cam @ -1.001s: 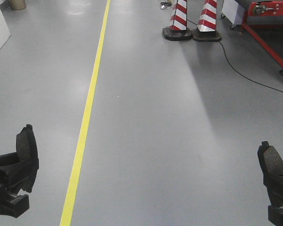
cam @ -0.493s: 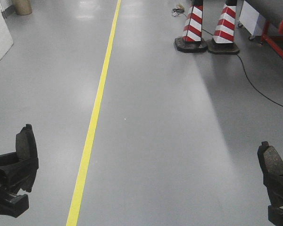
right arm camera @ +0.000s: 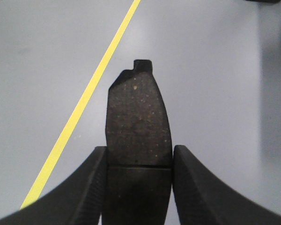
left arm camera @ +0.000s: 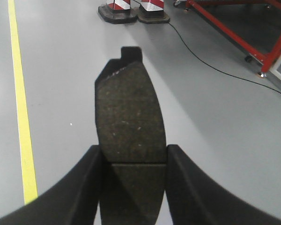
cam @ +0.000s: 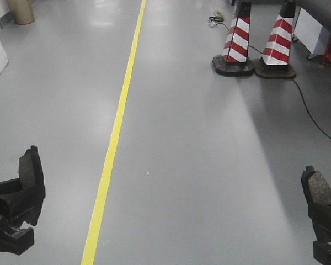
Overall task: Move and align brake pads A on conveyor
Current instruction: 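Drive past the striped cones and turn toward the black conveyor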
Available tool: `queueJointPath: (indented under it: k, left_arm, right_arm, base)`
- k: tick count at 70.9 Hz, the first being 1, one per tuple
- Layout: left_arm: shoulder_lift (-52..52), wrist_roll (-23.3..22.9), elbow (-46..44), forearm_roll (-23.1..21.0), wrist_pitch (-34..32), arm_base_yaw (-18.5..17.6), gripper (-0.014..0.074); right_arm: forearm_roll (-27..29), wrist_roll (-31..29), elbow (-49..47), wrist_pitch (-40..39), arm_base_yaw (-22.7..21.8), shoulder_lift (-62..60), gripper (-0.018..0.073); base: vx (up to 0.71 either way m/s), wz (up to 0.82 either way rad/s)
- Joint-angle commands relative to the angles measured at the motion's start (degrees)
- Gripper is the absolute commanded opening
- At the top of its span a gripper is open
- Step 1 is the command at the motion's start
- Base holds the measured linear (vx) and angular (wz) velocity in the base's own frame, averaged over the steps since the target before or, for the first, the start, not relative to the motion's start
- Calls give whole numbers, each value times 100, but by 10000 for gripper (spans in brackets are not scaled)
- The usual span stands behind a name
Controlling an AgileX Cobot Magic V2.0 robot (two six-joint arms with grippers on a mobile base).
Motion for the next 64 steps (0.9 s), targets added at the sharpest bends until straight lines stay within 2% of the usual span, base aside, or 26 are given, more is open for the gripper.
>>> queueJointPath:
  k: [1, 64]
  left_arm:
    - [-37, 7, -170, 7, -526, -19, 209]
    - [-37, 7, -170, 7, -531, -19, 209]
  right_arm:
    - [-21, -41, -174, -471, -26, 0, 43]
    - [-21, -41, -174, -478, -26, 0, 43]
  base:
    - [71, -1]
    - [71, 0]
